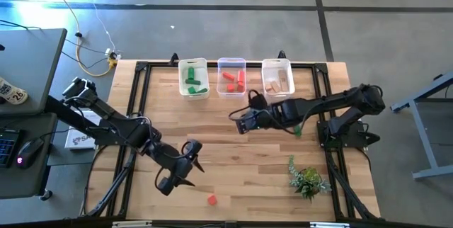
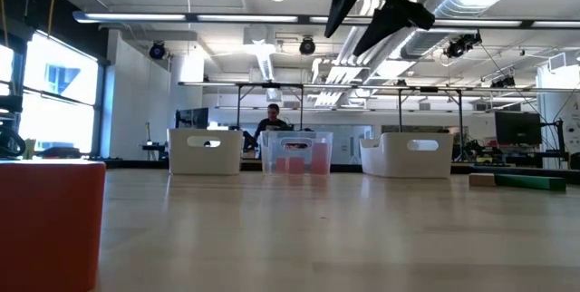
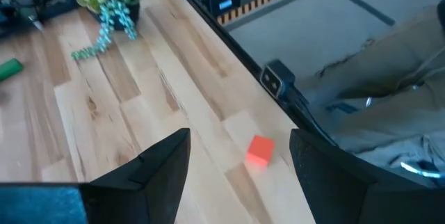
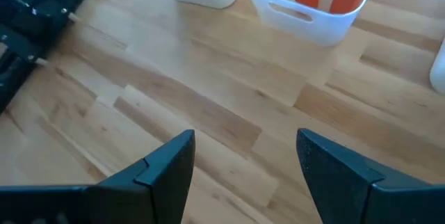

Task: Sort & place blocks by color
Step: Put the orange block into the transparent bin

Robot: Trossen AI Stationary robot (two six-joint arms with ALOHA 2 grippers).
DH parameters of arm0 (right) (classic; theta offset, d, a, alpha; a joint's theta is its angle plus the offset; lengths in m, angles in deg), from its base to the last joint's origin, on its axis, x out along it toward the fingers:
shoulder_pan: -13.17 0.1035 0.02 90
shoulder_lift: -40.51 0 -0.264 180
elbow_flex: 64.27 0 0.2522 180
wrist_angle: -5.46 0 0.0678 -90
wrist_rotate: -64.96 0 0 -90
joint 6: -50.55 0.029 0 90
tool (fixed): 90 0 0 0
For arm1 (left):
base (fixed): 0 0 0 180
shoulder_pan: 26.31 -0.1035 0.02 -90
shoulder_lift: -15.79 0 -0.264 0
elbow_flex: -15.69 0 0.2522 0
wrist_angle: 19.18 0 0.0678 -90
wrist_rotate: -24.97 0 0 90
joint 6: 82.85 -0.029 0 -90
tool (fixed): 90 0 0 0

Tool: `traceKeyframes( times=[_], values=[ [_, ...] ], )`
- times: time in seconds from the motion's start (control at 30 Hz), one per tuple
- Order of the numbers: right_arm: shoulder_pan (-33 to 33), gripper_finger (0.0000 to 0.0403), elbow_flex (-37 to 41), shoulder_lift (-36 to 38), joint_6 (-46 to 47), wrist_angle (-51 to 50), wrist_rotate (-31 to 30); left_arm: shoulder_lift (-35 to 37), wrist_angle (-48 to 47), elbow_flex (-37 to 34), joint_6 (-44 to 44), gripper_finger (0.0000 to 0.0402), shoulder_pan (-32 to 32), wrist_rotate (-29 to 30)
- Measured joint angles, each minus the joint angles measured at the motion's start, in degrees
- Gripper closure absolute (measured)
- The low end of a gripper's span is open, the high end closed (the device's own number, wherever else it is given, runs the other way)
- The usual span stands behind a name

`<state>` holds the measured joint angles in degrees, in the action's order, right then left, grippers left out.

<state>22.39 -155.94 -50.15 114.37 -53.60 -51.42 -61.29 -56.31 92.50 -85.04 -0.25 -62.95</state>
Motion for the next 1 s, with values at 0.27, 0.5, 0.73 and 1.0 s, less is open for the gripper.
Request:
traceKeyframes(
  times=[0.27,0.5,0.73,1.0],
  values=[
    [4.0,0.0164,0.0,0.0,5.04,-0.06,-2.71,0.0,-3.84,0.0,-0.83,0.0167,1.82,0.01],
    [6.98,0.0164,0.0,-0.02,8.78,-0.07,-3.69,0.0,-5.58,0.0,-1.74,0.0167,2.95,0.47],
    [9.93,0.0164,0.0,-0.04,12.35,-0.07,-5.87,0.0,-5.61,0.0,7.67,0.0167,2.95,5.57],
    [12.59,0.0164,0.05,-0.59,16.13,-0.05,-10.18,0.01,-7.95,-1.6,22.01,0.0167,3.23,8.13]
  ],
)
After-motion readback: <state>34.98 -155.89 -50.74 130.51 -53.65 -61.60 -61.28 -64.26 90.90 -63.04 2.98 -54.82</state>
